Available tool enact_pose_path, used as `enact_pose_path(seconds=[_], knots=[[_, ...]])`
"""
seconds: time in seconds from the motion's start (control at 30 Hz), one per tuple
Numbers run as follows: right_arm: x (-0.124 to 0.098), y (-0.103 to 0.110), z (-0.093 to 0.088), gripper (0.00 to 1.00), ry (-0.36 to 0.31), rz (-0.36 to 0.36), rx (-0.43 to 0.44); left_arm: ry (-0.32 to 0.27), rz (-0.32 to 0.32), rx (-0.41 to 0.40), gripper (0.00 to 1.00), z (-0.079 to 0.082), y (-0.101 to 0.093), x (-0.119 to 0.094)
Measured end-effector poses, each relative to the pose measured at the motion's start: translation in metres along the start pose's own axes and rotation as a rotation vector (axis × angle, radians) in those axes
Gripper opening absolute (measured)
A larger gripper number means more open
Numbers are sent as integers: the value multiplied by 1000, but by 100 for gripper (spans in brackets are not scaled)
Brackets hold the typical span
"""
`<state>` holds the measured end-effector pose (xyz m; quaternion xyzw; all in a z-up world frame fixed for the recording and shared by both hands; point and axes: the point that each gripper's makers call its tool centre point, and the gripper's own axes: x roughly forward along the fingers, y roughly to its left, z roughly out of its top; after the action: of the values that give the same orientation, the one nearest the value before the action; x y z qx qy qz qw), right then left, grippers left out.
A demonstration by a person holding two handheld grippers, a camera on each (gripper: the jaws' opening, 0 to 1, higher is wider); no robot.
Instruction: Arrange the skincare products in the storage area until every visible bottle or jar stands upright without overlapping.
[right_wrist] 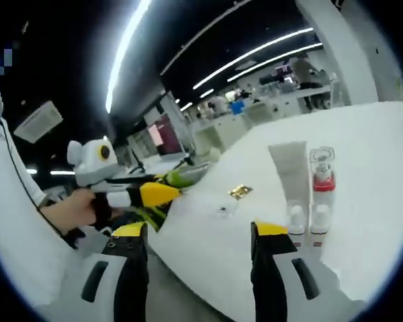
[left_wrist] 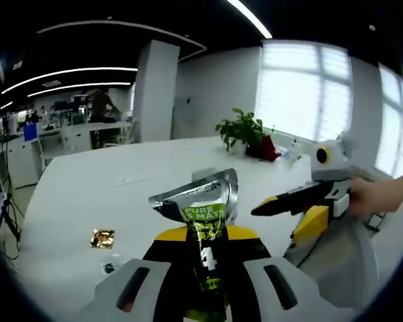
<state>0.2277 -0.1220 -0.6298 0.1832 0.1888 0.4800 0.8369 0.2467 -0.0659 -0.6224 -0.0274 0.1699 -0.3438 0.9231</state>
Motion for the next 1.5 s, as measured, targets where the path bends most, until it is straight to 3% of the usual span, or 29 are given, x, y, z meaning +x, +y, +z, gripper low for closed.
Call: enact_pose_path(seconds=[0.2,0.33,0.57,0.67,0.87,1.13,1.23,1.37,1.43,1.5], knots=[[8,13,24,51,-158,96,187,-20,-66,6,14,3,-22,-12],[11,17,22,37,-169,104,224,-52,-100,-44,15,8,-32,-16],[14,20,34,24,-276,110,362,-44,-99,-4,16,6,-41,-16],[12,20,37,16,-302,108,370,-58,-96,7,20,8,-43,-14],[8,22,35,5,-276,105,356,-49,-88,3,29,6,-39,-13],[1,15,37,1,-284,101,384,-64,-100,-22,27,11,-28,-20],[-1,13,40,1,-283,107,387,-82,-121,-45,35,16,-22,-26],[-2,26,49,1,-271,195,381,-82,-229,-111,47,18,-16,-35],[-4,37,54,1,-268,256,375,-78,-322,-180,49,18,-23,-40],[-6,49,59,1,-272,330,371,-68,-421,-195,48,17,-34,-45]])
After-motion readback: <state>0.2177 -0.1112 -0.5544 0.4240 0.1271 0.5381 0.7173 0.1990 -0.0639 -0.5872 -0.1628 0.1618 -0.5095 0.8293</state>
